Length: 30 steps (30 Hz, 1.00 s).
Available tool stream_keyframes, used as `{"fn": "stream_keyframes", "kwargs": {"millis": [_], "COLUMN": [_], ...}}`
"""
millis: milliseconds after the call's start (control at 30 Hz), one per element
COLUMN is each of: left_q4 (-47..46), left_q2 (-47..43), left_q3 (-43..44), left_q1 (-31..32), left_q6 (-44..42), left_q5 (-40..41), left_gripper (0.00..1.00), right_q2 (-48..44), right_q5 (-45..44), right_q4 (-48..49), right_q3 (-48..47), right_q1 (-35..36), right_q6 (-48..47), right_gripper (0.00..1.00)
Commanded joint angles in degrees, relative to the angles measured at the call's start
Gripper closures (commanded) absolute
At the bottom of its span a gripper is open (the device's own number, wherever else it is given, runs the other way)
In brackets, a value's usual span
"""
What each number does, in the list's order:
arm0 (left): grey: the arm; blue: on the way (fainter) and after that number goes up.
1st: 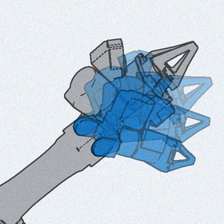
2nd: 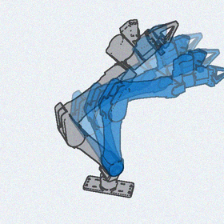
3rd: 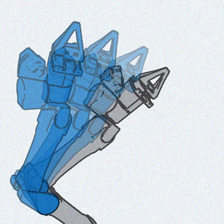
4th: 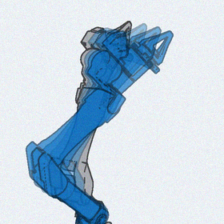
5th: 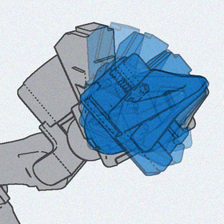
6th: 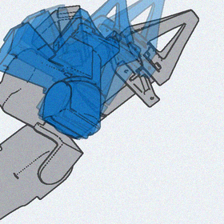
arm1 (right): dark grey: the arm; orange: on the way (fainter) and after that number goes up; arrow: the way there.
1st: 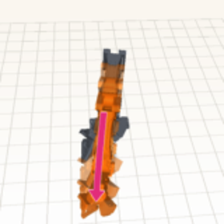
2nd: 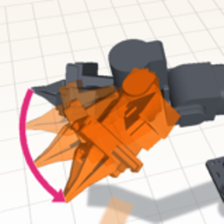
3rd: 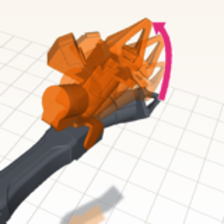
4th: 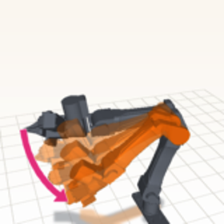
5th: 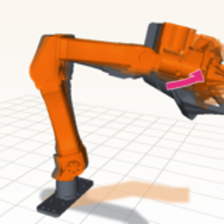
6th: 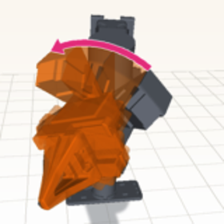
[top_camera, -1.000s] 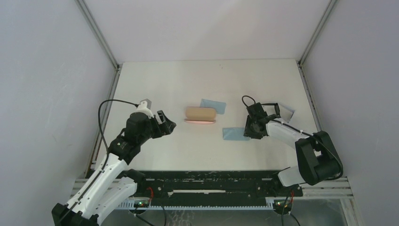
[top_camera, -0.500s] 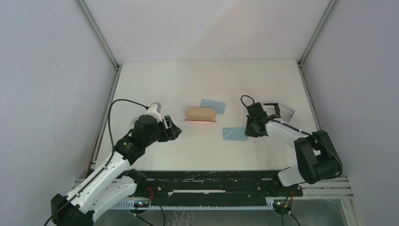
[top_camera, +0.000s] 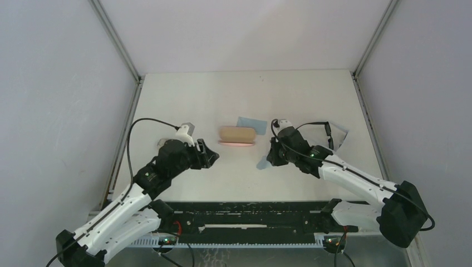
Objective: Organize the sunglasses
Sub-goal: Adjust the glasses cleaning cloth at the center of the board.
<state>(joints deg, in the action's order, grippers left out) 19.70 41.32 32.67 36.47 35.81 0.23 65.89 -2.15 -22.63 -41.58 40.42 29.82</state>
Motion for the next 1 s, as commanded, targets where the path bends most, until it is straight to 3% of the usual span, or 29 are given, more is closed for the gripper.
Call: {"fn": "stream_keyframes", "kwargs": {"millis": [0, 333, 567, 767, 967], "left_q4": [-1.62, 3.15, 0.90, -7.15, -9.74], "left_q2": [-4.37, -9.08, -5.91, -0.41, 0.58], "left_q3": [-0.25, 0.03, -0.56, -1.60, -2.05], "left_q1": [0.49, 2.29, 7.37, 17.49, 20.39], "left_q6": [-1.08, -2.36, -2.36, -4.86, -4.57], "left_q5": [1.22, 2.88, 5.42, 12.03, 17.56], "left_gripper": [0.37, 0.36, 0.36, 0.32, 0.32], "right_q2": [-2.88, -2.22, 4.68, 6.54, 13.71], "right_q5": [4.56, 20.50, 17.34, 16.78, 20.96], "right_q4": [0.81, -1.74, -0.06, 8.71, 15.47], "right_q3": [-3.68, -4.78, -4.70, -4.79, -5.73], "right_q1": [3.31, 5.96, 1.98, 2.37, 2.63], "right_q6": [0.44, -0.91, 4.36, 12.95, 16.28], "right_gripper": [1.00, 1.00, 1.00, 1.00, 0.99]}}
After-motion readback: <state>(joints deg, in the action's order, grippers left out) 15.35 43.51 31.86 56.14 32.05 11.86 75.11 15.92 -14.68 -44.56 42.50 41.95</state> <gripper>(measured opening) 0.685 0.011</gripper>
